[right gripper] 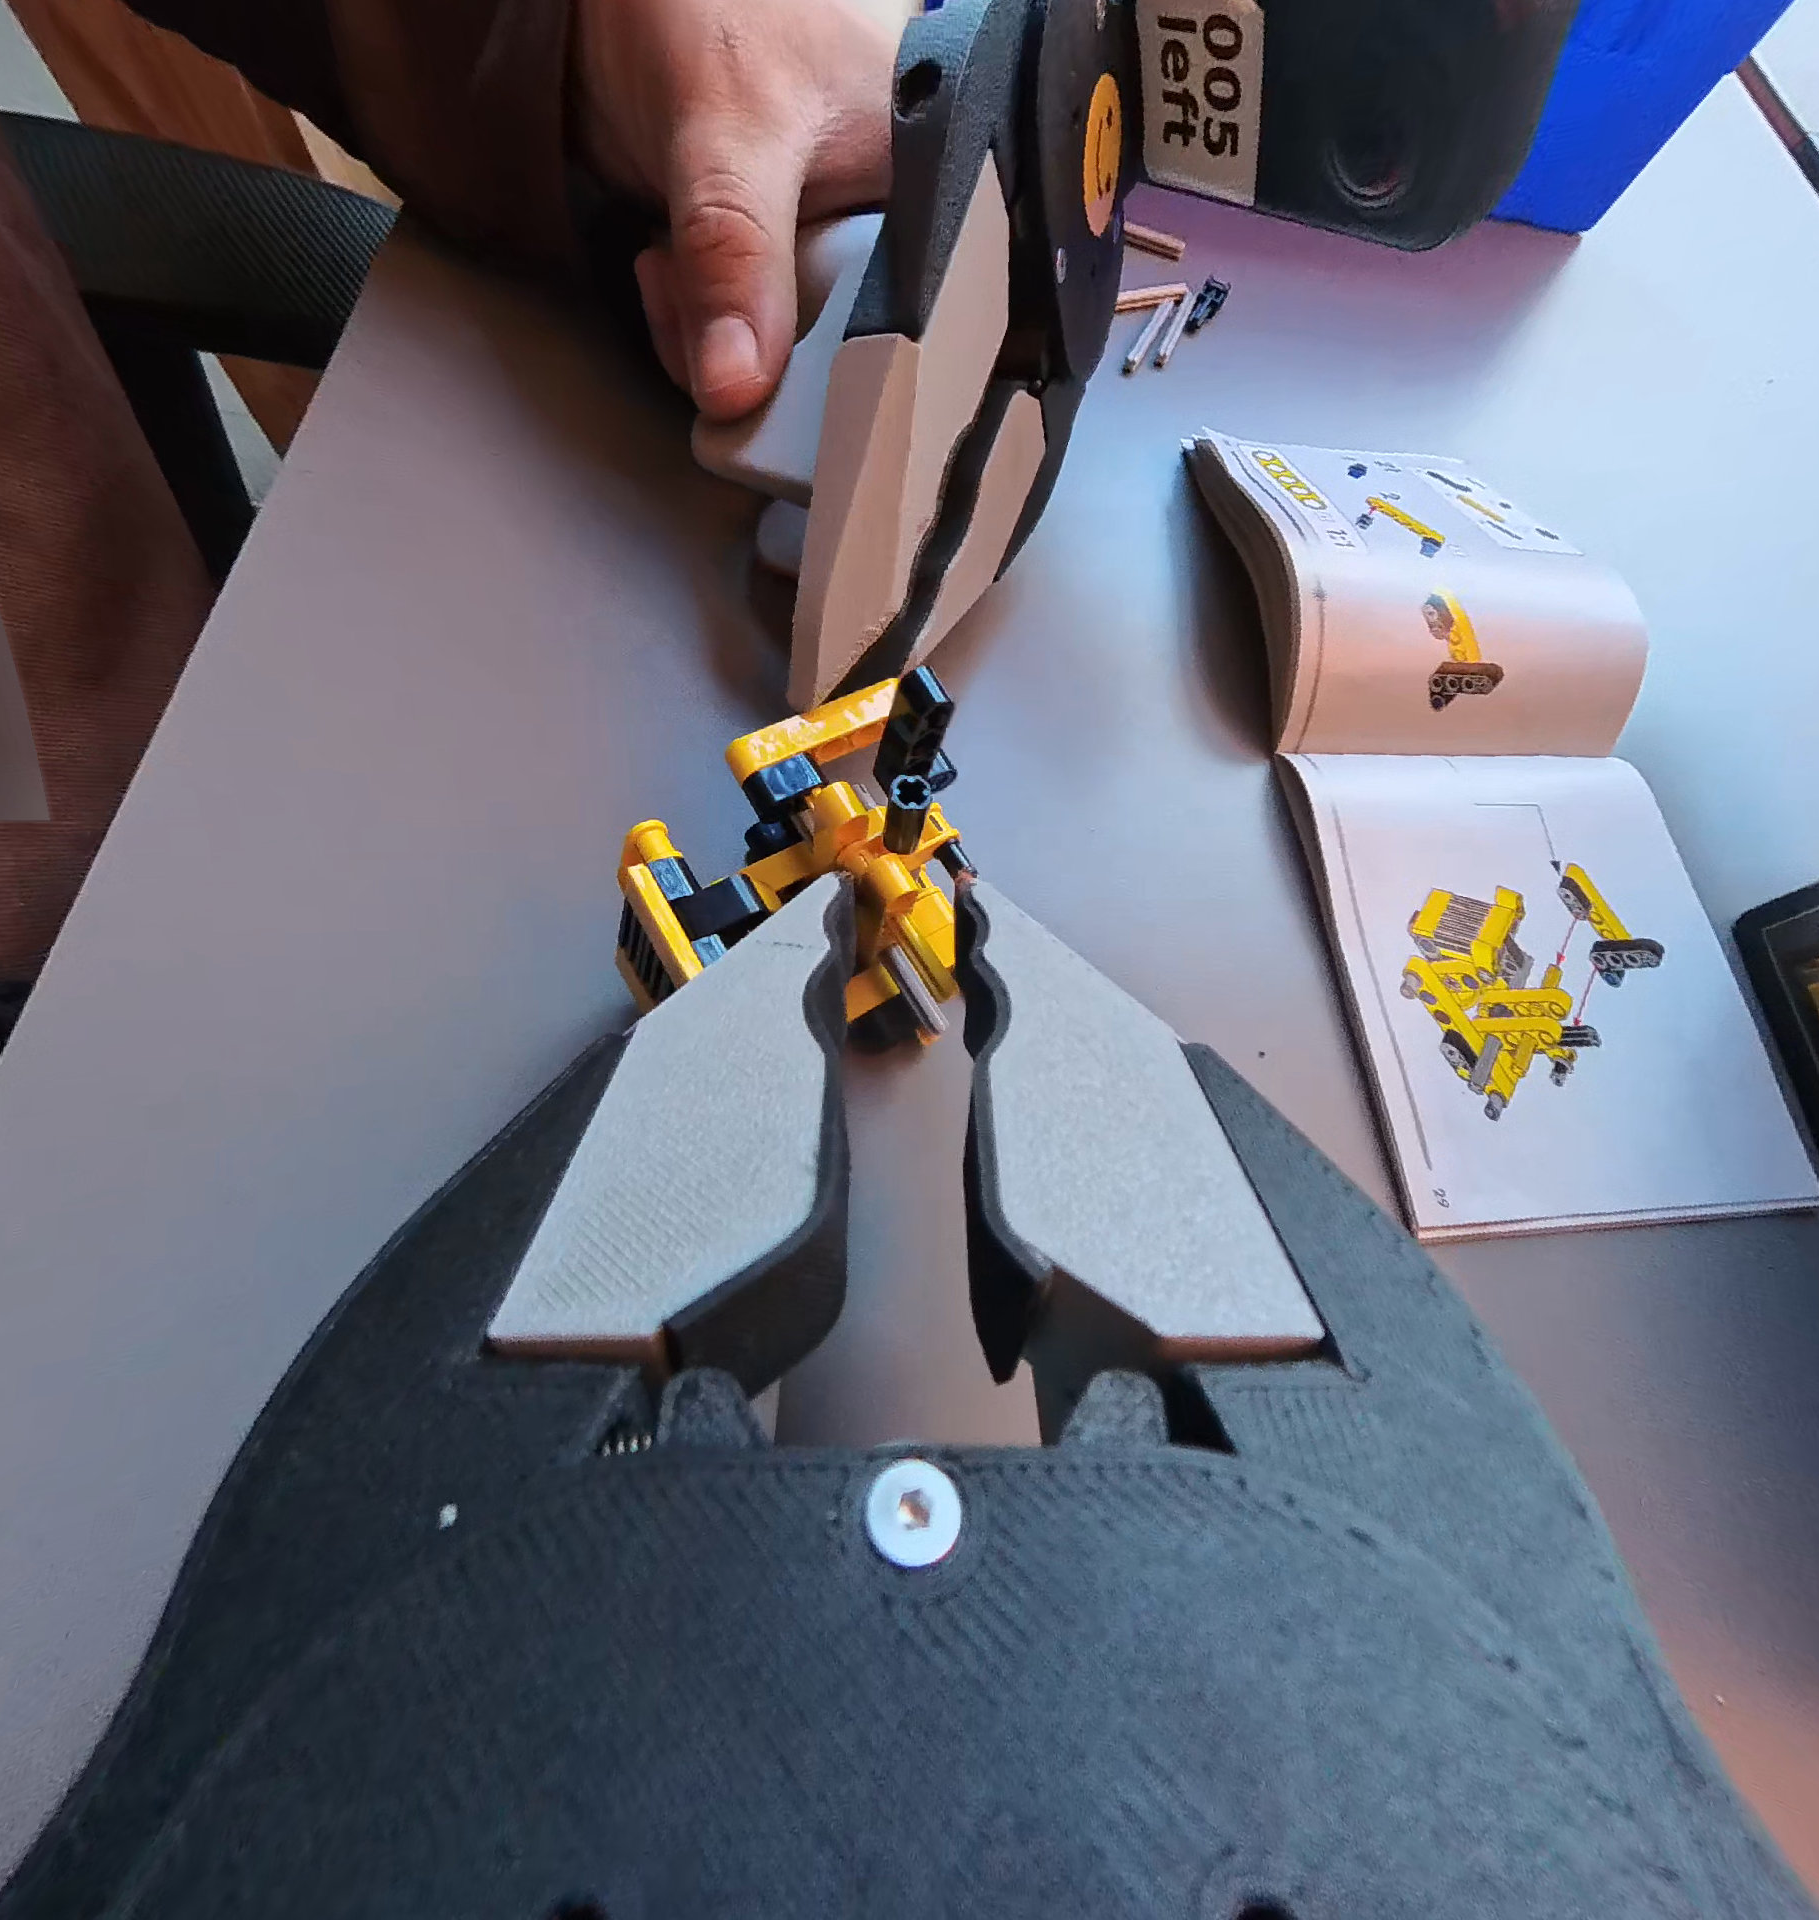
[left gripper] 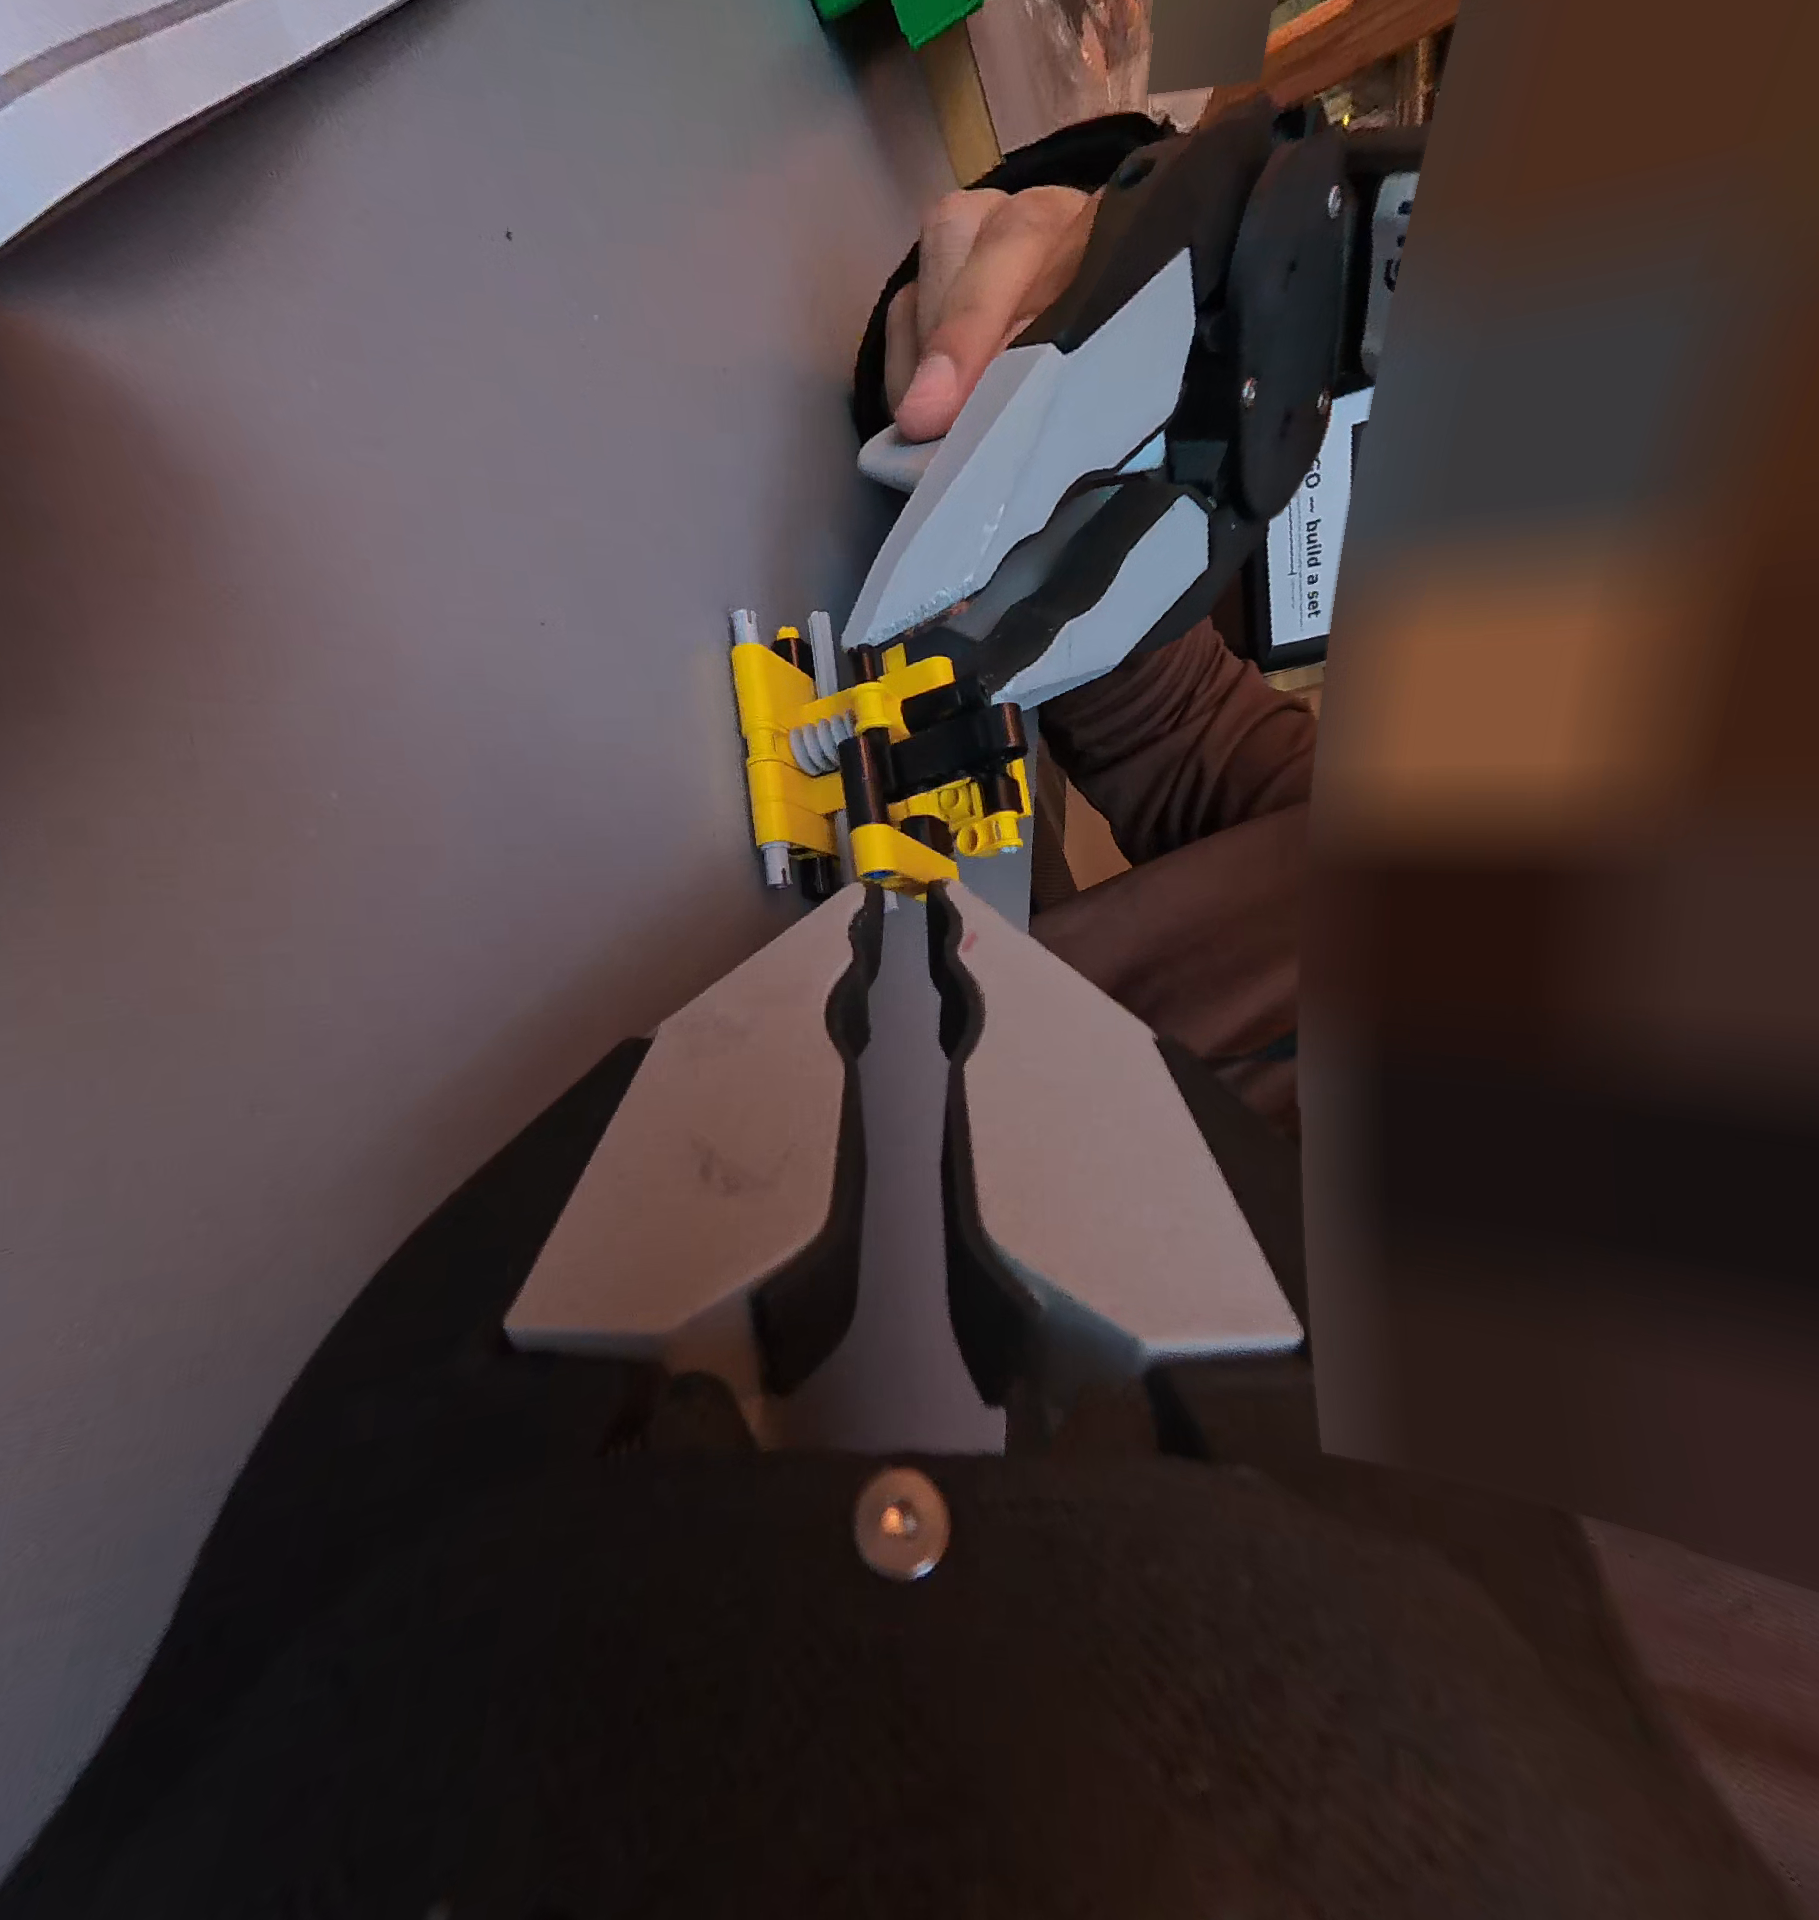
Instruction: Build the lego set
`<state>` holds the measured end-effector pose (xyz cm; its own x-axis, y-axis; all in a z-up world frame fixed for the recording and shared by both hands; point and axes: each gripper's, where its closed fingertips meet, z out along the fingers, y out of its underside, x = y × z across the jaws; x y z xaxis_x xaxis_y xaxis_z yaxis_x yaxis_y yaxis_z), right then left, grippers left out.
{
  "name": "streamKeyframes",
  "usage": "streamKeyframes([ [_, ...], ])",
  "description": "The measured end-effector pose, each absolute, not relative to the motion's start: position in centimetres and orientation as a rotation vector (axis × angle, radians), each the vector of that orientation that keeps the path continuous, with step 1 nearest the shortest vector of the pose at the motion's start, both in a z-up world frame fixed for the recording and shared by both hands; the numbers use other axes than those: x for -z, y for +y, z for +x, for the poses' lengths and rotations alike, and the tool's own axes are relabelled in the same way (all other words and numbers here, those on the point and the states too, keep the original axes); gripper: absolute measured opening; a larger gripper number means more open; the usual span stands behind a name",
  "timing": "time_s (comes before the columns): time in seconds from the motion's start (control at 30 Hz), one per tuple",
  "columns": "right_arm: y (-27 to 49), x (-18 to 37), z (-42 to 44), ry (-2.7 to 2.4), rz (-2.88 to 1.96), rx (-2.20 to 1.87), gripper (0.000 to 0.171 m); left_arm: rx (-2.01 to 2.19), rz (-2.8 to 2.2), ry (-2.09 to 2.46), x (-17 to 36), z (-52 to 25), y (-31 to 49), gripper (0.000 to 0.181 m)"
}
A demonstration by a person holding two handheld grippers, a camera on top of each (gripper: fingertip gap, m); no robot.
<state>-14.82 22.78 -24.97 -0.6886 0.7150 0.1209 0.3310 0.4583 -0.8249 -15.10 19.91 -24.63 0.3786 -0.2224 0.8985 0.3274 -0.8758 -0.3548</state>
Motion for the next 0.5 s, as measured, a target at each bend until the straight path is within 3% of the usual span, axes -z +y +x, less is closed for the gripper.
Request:
streamKeyframes([
  [0.5, 22.7, 24.99, -14.75, -2.248, -0.892, -1.122, 0.014, 1.514, -2.153, -0.106, 24.64, -15.05, 19.97, 0.006],
])
